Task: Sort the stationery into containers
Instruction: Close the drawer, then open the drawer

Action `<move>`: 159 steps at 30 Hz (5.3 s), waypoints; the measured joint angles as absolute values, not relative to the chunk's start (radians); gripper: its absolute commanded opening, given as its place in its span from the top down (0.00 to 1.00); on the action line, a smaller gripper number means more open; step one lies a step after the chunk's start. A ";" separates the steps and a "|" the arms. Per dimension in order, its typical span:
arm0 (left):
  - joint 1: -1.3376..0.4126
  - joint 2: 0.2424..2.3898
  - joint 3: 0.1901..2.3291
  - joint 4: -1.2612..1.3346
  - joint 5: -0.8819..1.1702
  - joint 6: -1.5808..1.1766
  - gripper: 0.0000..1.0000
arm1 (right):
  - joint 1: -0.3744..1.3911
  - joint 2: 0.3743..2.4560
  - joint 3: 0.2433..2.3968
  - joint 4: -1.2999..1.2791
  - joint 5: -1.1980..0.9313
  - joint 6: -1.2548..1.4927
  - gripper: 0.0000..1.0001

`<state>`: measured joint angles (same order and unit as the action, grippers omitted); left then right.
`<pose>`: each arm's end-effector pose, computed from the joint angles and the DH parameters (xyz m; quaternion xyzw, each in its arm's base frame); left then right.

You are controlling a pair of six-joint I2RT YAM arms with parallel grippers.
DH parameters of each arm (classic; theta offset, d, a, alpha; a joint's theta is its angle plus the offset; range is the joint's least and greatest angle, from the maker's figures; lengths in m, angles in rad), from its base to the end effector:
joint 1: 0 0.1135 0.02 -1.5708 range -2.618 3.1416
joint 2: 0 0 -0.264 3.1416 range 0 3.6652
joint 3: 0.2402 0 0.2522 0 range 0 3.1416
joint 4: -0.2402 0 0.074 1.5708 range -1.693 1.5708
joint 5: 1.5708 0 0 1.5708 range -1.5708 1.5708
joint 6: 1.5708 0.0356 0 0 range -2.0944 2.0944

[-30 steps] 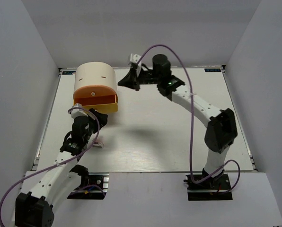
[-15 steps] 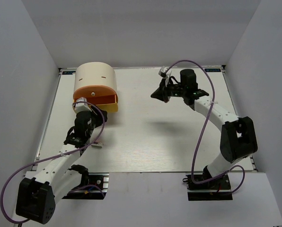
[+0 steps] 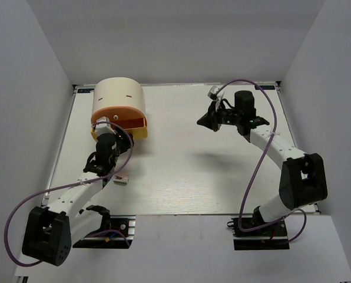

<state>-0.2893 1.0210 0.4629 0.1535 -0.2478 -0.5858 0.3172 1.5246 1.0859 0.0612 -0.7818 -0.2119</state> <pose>0.2147 -0.0548 0.2170 -0.1896 0.8092 -0.1381 0.5386 0.3222 0.1322 0.2909 -0.4066 0.6822 0.3421 0.5022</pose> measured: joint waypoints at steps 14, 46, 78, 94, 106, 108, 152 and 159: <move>-0.289 1.105 0.484 0.252 -0.305 -0.607 0.32 | 0.279 1.524 1.061 0.054 -0.788 -0.218 0.96; -0.290 1.274 0.500 0.420 -0.385 -0.706 0.32 | 0.237 1.517 1.031 0.047 -0.792 -0.249 0.95; -0.283 0.851 0.223 0.110 -0.363 -1.288 0.67 | 0.226 1.499 0.965 0.005 -0.844 -0.281 0.98; -0.203 1.335 0.133 0.742 -0.265 -1.562 0.47 | 0.205 1.499 0.950 -0.005 -0.848 -0.293 0.86; -0.158 1.502 0.233 0.966 -0.211 -1.538 0.47 | 0.189 1.499 0.950 -0.014 -0.848 -0.300 0.85; -0.154 1.505 0.245 0.971 -0.207 -1.532 0.47 | 0.187 1.499 0.950 -0.020 -0.848 -0.302 0.85; -0.117 1.660 0.276 1.050 -0.182 -1.439 0.68 | 0.176 1.525 0.953 -0.073 -0.848 -0.337 0.82; -0.114 1.670 0.275 1.074 -0.184 -1.429 0.82 | 0.176 1.529 0.953 -0.079 -0.848 -0.344 0.82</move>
<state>-0.1139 1.6699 0.2749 1.0737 -0.1837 -1.4292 0.1761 1.5288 0.9535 -0.0792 -0.8478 -0.3443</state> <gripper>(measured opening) 0.361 0.174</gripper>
